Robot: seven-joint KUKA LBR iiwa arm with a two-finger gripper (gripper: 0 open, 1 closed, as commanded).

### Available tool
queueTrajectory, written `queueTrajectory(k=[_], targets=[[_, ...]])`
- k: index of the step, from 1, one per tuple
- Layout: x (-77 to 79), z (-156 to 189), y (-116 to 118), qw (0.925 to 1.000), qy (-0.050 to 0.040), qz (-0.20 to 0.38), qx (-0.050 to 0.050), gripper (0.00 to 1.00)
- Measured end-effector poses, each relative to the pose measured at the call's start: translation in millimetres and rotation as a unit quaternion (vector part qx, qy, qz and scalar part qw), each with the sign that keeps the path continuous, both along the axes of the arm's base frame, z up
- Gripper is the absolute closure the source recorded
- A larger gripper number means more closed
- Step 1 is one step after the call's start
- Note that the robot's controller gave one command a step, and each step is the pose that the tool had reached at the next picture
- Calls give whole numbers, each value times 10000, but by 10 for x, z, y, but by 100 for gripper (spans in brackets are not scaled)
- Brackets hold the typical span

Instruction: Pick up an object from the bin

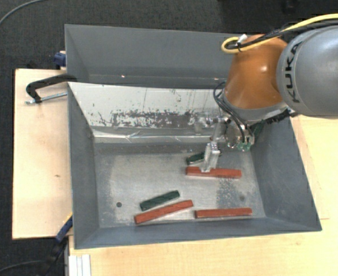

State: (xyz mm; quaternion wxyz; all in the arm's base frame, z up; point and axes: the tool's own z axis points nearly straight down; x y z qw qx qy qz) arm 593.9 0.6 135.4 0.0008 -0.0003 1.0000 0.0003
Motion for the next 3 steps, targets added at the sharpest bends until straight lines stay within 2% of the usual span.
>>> queueTrajectory(k=[1,2,3], targets=[[-42,-666,-229,9950,30,998,0,0],[-26,-640,-221,9950,3,1001,0,100],[-81,923,-781,9655,-57,2603,-30,100]])
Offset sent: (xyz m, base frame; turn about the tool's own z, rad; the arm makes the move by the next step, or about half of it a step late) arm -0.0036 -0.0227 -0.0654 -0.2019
